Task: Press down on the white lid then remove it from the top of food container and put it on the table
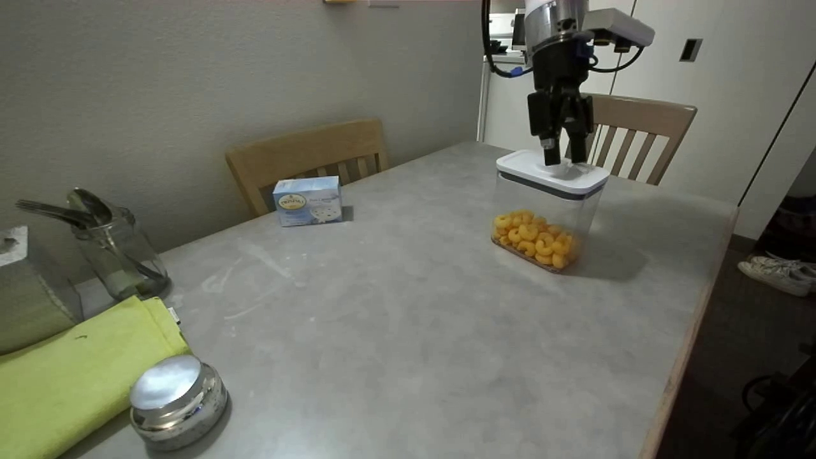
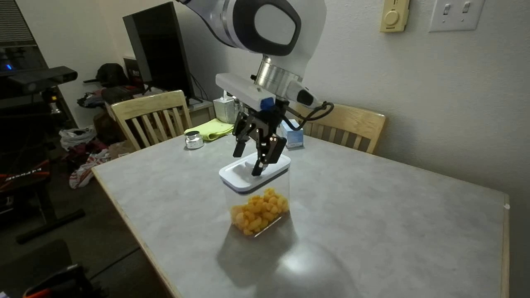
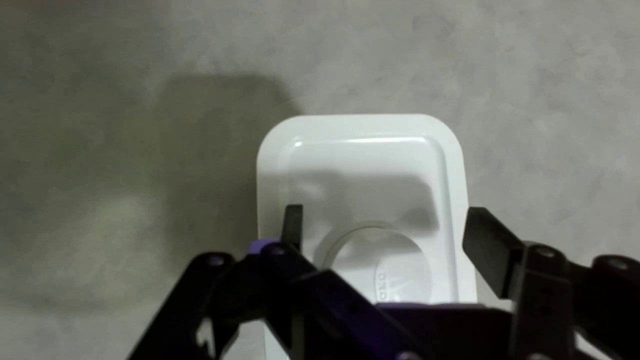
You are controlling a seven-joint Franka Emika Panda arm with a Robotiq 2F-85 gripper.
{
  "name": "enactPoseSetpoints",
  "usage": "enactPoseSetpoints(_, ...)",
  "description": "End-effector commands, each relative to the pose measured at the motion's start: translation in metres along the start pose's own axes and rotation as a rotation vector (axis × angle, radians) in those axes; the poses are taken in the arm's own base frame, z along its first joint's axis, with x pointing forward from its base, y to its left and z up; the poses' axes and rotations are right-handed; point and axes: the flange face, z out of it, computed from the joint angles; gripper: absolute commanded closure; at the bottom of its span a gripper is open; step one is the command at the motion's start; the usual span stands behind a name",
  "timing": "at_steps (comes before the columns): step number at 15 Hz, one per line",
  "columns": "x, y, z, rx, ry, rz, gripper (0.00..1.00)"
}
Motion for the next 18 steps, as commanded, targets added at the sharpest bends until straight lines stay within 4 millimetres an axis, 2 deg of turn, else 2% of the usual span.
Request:
enactPoseSetpoints(1,-0.0099,-0.0041,0.0035,-0.021,-0.029,-0.024,0.27)
enactPoseSetpoints(2,-0.0091,-0.0051,0.0041,-0.026,-0.031,-0.023,0.4)
enactPoseSetpoints(4,-0.0083,-0.0062,0.0025,-0.038,-0.032,-0.023,0.54)
enactPoseSetpoints(6,-0.0078,-0.0061,0.0006,-0.049,-0.031,-0.023,0.58)
enactPoseSetpoints(7,-0.0076,-0.0057,0.0,-0.055,-0.031,-0.022,0.64)
enactPoseSetpoints(9,-0.0068,-0.0055,0.0001,-0.057,-0.031,-0.02,0.64)
enactPoseSetpoints(10,-0.0062,-0.0056,0.0006,-0.057,-0.03,-0.018,0.68)
enactPoseSetpoints(12,-0.0052,-0.0066,0.0011,-0.054,-0.029,-0.018,0.63)
enactPoseSetpoints(18,-0.0029,-0.01,0.0003,-0.056,-0.024,-0.01,0.17)
